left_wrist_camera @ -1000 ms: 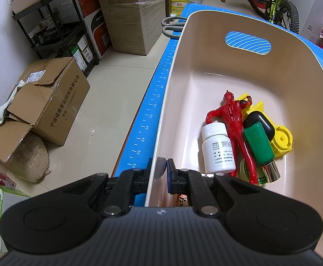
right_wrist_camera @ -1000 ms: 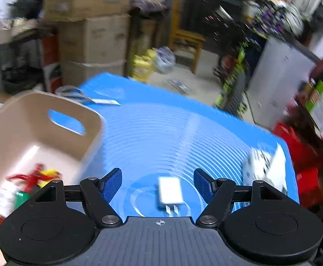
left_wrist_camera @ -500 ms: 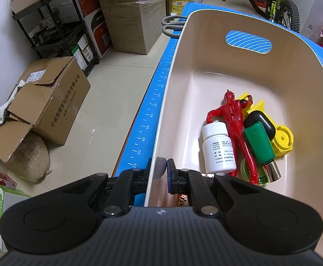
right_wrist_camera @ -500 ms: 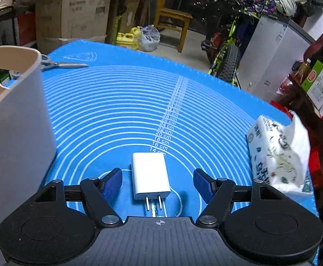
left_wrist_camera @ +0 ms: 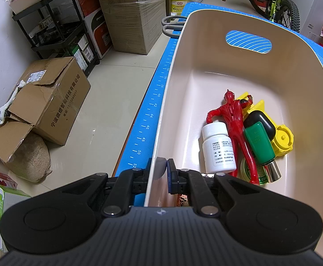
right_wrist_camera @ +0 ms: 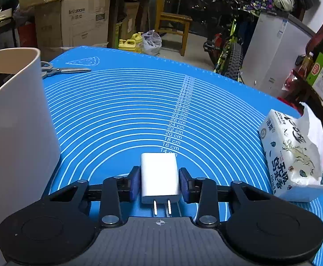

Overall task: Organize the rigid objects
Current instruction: 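Move the right gripper to the mat and grasp the white charger plug, then carry the white charger plug into the basket and release it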

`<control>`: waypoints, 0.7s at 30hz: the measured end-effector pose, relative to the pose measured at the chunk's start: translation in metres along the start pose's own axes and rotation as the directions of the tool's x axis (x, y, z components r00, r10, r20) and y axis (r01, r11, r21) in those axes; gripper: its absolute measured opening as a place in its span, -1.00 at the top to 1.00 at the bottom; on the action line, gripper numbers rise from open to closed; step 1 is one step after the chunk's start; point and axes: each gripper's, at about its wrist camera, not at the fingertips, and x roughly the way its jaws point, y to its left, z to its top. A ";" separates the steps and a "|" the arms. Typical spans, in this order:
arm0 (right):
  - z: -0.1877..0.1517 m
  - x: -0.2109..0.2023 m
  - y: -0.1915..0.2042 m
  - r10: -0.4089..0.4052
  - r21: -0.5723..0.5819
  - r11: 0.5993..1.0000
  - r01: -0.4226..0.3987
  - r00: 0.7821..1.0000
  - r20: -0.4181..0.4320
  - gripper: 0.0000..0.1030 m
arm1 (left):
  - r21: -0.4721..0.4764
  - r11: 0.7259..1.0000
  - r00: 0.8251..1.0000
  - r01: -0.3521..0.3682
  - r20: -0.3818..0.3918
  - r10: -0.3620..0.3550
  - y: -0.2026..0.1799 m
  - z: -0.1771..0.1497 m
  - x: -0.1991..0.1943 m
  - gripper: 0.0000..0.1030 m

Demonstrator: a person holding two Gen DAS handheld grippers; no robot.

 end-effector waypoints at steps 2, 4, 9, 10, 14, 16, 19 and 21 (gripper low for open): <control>-0.002 -0.005 0.001 -0.006 -0.011 1.000 0.006 1.000 0.005 0.17 | 0.001 1.000 1.000 -0.001 0.000 0.001 0.000 0.000 0.000 0.75; -0.004 -0.014 0.001 -0.010 -0.018 1.000 0.010 1.000 0.016 0.17 | 0.002 1.000 1.000 -0.002 0.001 0.002 0.000 0.000 0.000 0.75; -0.004 -0.049 0.000 0.011 0.004 1.000 -0.011 0.998 0.060 0.17 | 0.000 1.000 1.000 0.000 0.000 0.000 0.000 0.000 0.000 0.75; -0.004 -0.057 -0.001 0.021 0.012 1.000 -0.022 0.997 0.068 0.17 | 0.000 1.000 1.000 0.000 0.000 0.000 0.000 0.000 0.000 0.75; 0.000 -0.090 0.000 0.050 0.022 0.998 -0.053 0.992 0.116 0.17 | 0.001 1.000 1.000 -0.001 0.000 0.001 0.000 0.000 0.000 0.75; 0.003 -0.108 0.003 0.064 0.020 0.998 -0.068 0.987 0.145 0.17 | 0.002 1.000 1.000 -0.001 0.000 0.001 0.000 0.000 0.000 0.75; 0.010 -0.132 0.008 0.080 0.009 0.996 -0.083 0.978 0.192 0.17 | -0.001 1.000 1.000 0.000 0.000 0.000 0.000 0.000 0.000 0.75; 0.014 -0.147 0.014 0.099 -0.003 0.995 -0.100 0.969 0.225 0.17 | 0.001 1.000 1.000 -0.001 0.000 0.001 0.000 0.000 0.000 0.75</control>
